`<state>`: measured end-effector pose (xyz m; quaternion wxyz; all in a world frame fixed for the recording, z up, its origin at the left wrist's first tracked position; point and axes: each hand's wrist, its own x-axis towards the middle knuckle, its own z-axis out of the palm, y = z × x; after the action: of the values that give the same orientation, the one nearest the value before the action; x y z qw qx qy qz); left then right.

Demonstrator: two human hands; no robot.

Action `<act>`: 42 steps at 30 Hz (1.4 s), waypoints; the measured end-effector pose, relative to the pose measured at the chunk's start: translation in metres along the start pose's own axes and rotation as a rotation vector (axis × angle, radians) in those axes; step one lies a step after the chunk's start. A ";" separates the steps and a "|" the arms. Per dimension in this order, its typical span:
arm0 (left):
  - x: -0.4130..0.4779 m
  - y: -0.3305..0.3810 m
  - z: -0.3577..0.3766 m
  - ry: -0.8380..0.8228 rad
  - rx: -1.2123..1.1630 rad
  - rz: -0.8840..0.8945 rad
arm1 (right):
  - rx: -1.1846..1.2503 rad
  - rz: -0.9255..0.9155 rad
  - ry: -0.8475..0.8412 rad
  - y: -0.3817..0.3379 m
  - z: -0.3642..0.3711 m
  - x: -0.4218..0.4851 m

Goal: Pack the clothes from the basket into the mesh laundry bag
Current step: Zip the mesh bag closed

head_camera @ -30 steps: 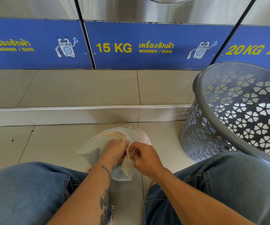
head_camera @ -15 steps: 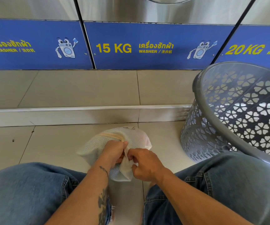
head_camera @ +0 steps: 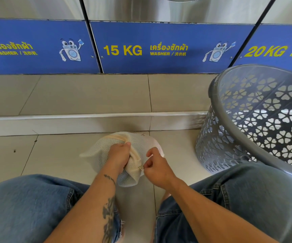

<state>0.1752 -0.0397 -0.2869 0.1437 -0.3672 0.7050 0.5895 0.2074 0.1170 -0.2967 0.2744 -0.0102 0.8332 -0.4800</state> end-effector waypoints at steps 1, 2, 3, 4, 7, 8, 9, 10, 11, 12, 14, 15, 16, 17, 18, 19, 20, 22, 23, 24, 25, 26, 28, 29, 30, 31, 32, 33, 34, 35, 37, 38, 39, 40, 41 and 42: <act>0.001 0.000 0.000 0.006 -0.007 0.000 | 0.054 0.072 0.017 0.001 -0.001 0.002; 0.001 -0.001 0.001 0.009 -0.012 -0.001 | 0.089 0.132 0.027 0.003 -0.003 0.004; 0.001 -0.001 0.001 0.008 -0.015 0.000 | 0.108 0.174 0.023 0.003 -0.003 0.006; 0.001 -0.002 0.002 0.006 -0.017 0.002 | 0.113 0.197 0.004 0.002 -0.003 0.006; 0.002 -0.004 0.002 -0.001 -0.012 0.015 | 0.099 0.209 -0.043 -0.001 0.001 0.006; 0.002 -0.004 0.001 0.001 -0.013 0.025 | 0.101 0.203 -0.050 0.000 0.002 0.006; 0.001 -0.004 0.001 0.006 -0.009 0.045 | 0.092 0.198 -0.063 0.002 0.002 0.005; 0.002 -0.004 0.001 0.023 0.005 0.075 | 0.061 0.188 -0.082 0.005 0.001 0.005; 0.001 -0.004 0.002 0.050 0.026 0.113 | -0.002 0.176 -0.110 0.006 0.000 0.005; 0.000 -0.003 0.002 0.079 0.049 0.150 | -0.066 0.159 -0.132 0.008 -0.002 0.006; -0.003 0.001 0.003 0.118 0.080 0.215 | -0.167 0.126 -0.128 0.006 -0.003 0.006; -0.005 0.004 0.004 0.121 0.080 0.252 | -0.189 0.114 -0.112 0.003 -0.004 0.007; -0.007 0.007 0.005 0.110 0.078 0.294 | -0.185 0.104 -0.097 0.001 -0.004 0.008; -0.009 0.011 0.006 0.089 0.073 0.344 | -0.152 0.109 -0.080 -0.002 -0.006 0.009; -0.012 0.016 0.006 0.066 0.069 0.397 | -0.110 0.130 -0.068 -0.002 -0.008 0.010; -0.015 0.020 0.006 0.040 0.067 0.447 | -0.091 0.160 -0.072 -0.002 -0.012 0.009; -0.018 0.025 0.006 0.010 0.073 0.494 | -0.113 0.193 -0.079 0.002 -0.016 0.010; -0.024 0.031 0.004 -0.071 0.126 0.567 | -0.175 0.268 -0.017 0.009 -0.025 0.010; -0.027 0.031 0.002 -0.113 0.157 0.580 | -0.171 0.319 0.075 0.011 -0.028 0.011; -0.029 0.029 0.000 -0.151 0.188 0.577 | -0.143 0.384 0.188 0.013 -0.030 0.013; -0.030 0.025 -0.004 -0.177 0.241 0.555 | -0.096 0.447 0.293 0.012 -0.031 0.016; -0.030 0.017 -0.010 -0.175 0.325 0.516 | -0.055 0.483 0.383 0.008 -0.033 0.021; -0.030 -0.007 -0.025 -0.095 0.514 0.373 | -0.012 0.506 0.489 -0.002 -0.036 0.030; -0.028 -0.021 -0.035 -0.026 0.561 0.264 | -0.012 0.507 0.512 -0.006 -0.036 0.033; -0.027 -0.035 -0.044 0.056 0.573 0.144 | -0.014 0.507 0.525 -0.006 -0.033 0.037; -0.026 -0.046 -0.052 0.162 0.557 0.035 | -0.027 0.514 0.530 -0.007 -0.031 0.040; -0.021 -0.054 -0.059 0.278 0.535 -0.043 | -0.045 0.523 0.528 -0.007 -0.028 0.043; -0.018 -0.058 -0.063 0.361 0.533 -0.091 | -0.063 0.533 0.516 -0.005 -0.025 0.046; -0.013 -0.059 -0.066 0.412 0.539 -0.097 | -0.076 0.544 0.504 -0.003 -0.022 0.051; -0.008 -0.057 -0.068 0.419 0.541 -0.074 | -0.066 0.562 0.479 -0.002 -0.018 0.055; 0.001 -0.051 -0.066 0.327 0.541 0.011 | 0.066 0.591 0.383 0.007 -0.011 0.056; 0.009 -0.052 -0.064 0.254 0.554 0.022 | 0.189 0.605 0.284 0.012 -0.003 0.057; 0.020 -0.056 -0.062 0.168 0.556 0.007 | 0.300 0.621 0.164 0.016 0.005 0.058; 0.030 -0.061 -0.059 0.079 0.548 -0.026 | 0.364 0.633 0.052 0.022 0.015 0.058; 0.040 -0.069 -0.056 0.006 0.526 -0.067 | 0.383 0.640 -0.012 0.026 0.022 0.059; 0.049 -0.078 -0.052 -0.038 0.501 -0.112 | 0.392 0.619 -0.021 0.030 0.026 0.062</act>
<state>0.2072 -0.1085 -0.3612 0.2759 -0.3476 0.8046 0.3945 0.1749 0.0950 -0.3588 0.4119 0.2905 0.6861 -0.5246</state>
